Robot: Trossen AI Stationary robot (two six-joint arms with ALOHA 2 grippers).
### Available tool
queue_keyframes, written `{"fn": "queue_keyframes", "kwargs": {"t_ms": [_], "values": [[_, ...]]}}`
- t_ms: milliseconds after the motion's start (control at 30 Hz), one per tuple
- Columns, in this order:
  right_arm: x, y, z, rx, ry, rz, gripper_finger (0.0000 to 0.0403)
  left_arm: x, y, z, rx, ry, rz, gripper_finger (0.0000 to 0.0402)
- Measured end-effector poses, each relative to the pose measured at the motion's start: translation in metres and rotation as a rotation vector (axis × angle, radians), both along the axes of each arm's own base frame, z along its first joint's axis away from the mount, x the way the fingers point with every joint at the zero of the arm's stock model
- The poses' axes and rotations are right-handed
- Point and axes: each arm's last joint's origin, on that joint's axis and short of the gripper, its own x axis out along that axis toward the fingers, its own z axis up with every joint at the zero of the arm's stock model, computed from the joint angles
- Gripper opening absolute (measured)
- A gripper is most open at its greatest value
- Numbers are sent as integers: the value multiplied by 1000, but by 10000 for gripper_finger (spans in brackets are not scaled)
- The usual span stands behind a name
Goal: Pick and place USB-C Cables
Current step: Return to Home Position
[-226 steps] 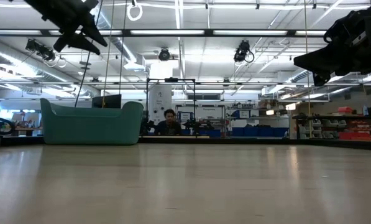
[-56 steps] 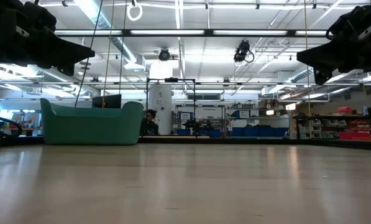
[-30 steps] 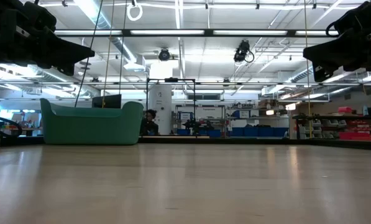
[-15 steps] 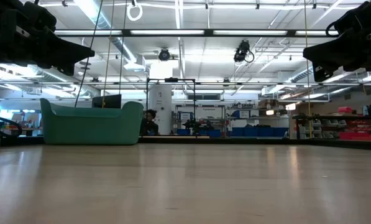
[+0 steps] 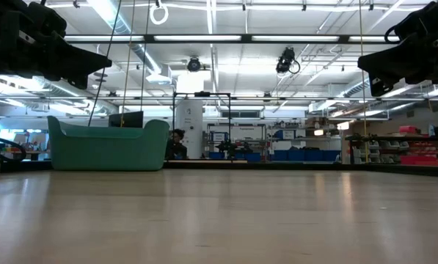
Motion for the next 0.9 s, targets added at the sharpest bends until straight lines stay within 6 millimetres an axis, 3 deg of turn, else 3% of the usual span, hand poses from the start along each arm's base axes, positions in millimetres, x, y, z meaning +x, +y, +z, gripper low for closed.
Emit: {"fn": "queue_keyframes", "kwargs": {"t_ms": [900], "values": [[0, 0, 0, 0, 0, 0, 28, 0, 0, 0, 0, 0, 0, 32]]}}
